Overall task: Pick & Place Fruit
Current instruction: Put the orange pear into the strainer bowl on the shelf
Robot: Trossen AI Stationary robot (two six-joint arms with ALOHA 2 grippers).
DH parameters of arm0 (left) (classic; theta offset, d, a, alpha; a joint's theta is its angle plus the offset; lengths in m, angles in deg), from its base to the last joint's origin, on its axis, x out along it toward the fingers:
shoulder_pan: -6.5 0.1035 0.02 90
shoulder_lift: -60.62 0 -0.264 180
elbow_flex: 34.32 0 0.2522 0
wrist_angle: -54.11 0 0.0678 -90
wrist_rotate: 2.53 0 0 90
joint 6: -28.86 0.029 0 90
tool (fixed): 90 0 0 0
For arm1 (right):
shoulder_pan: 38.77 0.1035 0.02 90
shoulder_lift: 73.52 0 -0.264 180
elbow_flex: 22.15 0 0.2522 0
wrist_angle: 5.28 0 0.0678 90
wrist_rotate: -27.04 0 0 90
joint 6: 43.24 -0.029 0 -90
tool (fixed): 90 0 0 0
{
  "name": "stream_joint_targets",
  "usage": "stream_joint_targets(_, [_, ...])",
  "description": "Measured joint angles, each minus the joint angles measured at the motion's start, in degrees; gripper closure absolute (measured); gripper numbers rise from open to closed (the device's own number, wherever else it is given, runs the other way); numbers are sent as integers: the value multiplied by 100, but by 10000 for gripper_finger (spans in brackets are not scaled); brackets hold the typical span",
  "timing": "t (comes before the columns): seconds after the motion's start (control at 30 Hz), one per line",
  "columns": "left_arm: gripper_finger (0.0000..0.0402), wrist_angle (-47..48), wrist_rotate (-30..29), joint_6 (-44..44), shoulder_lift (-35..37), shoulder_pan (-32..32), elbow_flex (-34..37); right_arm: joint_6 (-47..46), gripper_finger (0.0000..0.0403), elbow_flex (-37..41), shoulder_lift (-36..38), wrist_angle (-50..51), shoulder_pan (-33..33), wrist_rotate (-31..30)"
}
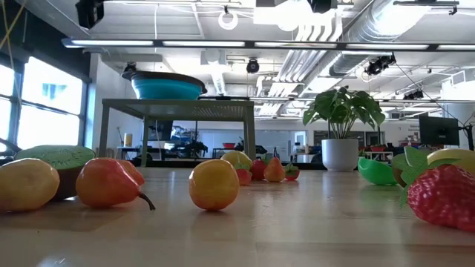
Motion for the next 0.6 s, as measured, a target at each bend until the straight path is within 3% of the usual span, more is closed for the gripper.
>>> stream_joint_targets(0.23, [273,2,107,248,0,1064,0,556,399,0,0,-7,-293,-275])
stream_joint_targets(0.6, [273,-2,1384,585,-2,3244,0,734,399,0,0,-9,-1082,-228])
